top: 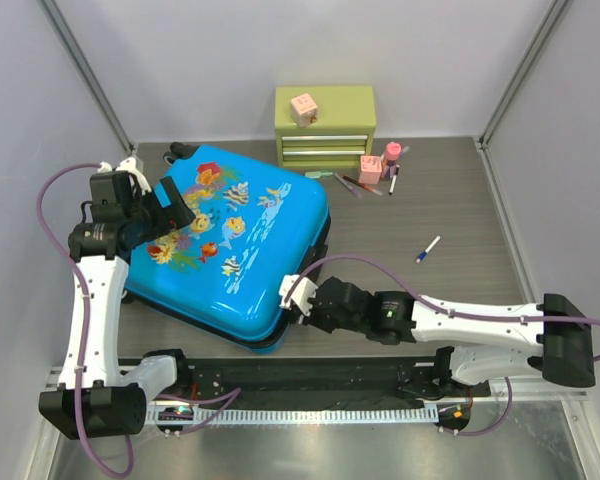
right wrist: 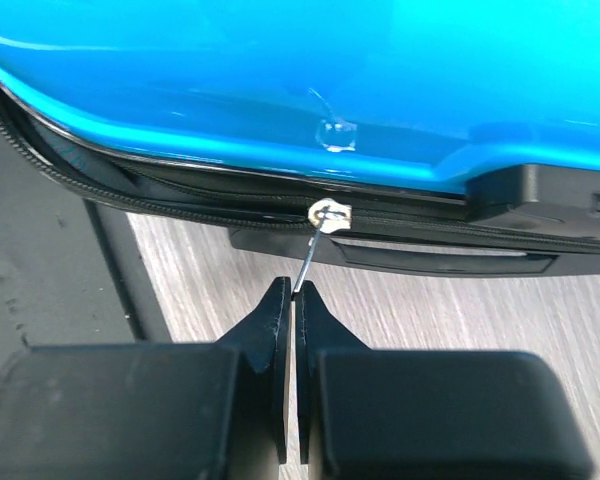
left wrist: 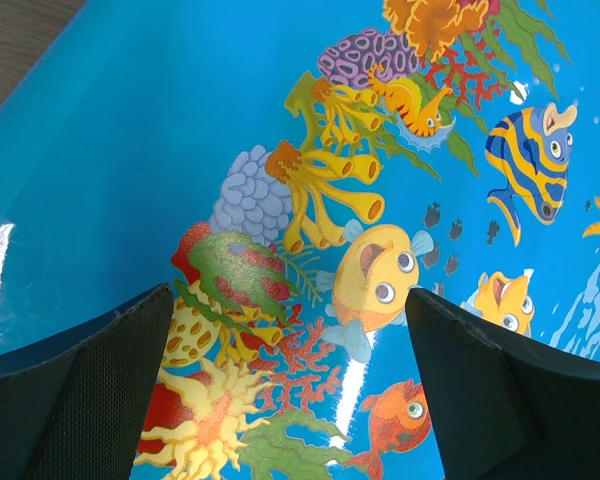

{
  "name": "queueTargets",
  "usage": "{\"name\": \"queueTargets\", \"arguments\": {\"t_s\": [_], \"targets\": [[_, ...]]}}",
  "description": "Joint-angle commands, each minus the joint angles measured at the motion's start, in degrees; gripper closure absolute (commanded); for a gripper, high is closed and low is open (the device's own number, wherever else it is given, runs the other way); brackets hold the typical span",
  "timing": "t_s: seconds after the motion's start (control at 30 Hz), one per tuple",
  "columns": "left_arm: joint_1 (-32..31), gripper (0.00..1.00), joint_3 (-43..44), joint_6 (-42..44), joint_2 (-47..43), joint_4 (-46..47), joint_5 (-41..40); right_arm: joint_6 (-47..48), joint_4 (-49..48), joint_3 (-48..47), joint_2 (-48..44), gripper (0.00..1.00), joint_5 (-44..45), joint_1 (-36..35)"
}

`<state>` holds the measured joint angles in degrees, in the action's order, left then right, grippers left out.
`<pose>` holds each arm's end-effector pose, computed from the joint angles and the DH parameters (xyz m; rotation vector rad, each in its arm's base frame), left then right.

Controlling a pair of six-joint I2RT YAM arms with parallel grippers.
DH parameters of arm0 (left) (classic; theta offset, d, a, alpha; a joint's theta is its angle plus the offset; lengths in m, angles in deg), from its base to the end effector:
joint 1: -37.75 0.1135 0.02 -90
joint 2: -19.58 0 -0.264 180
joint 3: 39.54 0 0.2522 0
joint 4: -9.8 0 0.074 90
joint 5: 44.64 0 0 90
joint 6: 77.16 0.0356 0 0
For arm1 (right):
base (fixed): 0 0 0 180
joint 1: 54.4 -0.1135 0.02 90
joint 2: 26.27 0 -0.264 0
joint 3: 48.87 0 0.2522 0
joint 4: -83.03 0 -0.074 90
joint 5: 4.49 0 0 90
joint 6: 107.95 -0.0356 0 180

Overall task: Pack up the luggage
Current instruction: Zip the luggage at the center of the board.

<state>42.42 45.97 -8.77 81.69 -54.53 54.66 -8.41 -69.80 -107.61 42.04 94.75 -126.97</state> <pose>0.2102 0.0114 0.3755 -0.4388 2.2546 -0.3390 0.0829 0.2450 0.2516 -1.3995 1.7447 0.4318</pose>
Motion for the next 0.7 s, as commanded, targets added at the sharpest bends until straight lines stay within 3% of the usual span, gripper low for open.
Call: {"name": "queueTargets", "arguments": {"t_s": [0.0, 0.67], "targets": [[0.0, 0.0, -1.8, 1.0, 0.7, -2.4, 0.5, -0.9, -1.5, -2.0, 1.2, 0.99, -4.6, -1.1], [0.0, 0.0, -2.1, 1.0, 1.3, -2.2, 0.9, -8.1, -3.6, -3.7, 1.6, 0.98, -3.6, -11.4]]}}
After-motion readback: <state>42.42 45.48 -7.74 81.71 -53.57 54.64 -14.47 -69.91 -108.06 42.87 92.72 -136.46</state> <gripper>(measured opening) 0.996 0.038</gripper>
